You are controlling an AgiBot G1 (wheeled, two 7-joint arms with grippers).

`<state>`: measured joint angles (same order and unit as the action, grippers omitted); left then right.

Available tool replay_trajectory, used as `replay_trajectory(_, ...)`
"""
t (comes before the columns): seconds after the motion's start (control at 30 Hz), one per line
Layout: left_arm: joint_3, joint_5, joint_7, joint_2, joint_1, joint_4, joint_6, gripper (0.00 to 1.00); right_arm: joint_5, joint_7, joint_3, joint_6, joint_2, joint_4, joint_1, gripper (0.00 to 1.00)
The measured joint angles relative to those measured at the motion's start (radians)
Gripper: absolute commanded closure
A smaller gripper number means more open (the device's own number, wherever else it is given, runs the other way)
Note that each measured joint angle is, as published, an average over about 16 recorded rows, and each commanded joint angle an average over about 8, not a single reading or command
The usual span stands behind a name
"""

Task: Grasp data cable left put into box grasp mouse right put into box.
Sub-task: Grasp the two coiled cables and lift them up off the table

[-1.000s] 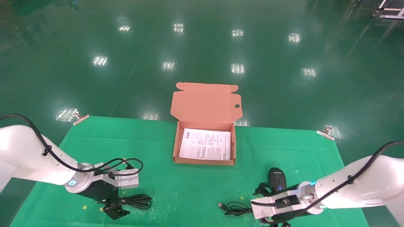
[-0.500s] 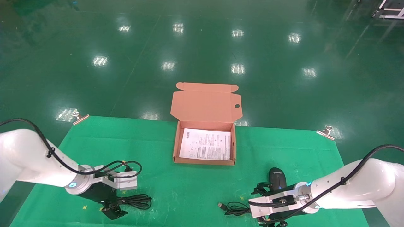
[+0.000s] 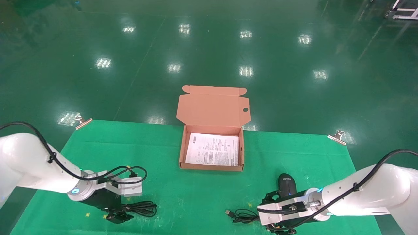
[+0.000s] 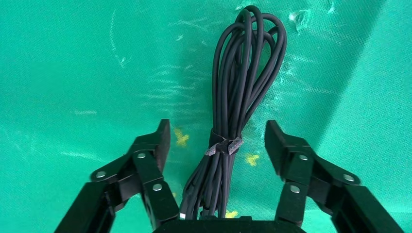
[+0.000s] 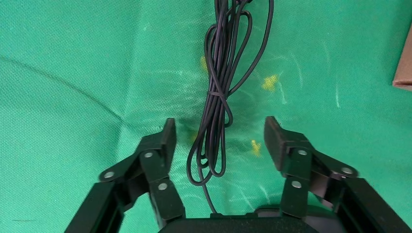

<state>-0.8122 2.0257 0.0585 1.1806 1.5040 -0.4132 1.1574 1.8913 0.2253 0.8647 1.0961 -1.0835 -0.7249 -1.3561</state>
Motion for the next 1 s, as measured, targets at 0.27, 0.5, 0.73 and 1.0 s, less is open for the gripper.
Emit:
replay_trajectory(0.27,0.0,0.0,0.002,-0.001,0.0,-0.005,0.002,1.0,0.0,-0.001,0.0,0.001,0.001,-0.003,0.0,1.0)
replay_trajectory(0.5,0.0,0.0,0.002,-0.002,-0.001,-0.007,0.003,1.0,0.0,-0.001,0.0,0.002,0.002,-0.004,0.0,1.0)
replay_trajectory(0.73,0.002,-0.003,0.0,-0.005,0.002,-0.012,0.005,1.0,-0.006,-0.008,-0.007,0.001,0.011,-0.009,-0.006,1.0)
replay_trajectory(1.0,0.023,-0.021,-0.016,-0.047,0.033,-0.104,0.001,1.0,-0.031,-0.073,-0.056,-0.013,0.083,-0.096,-0.054,1.0)
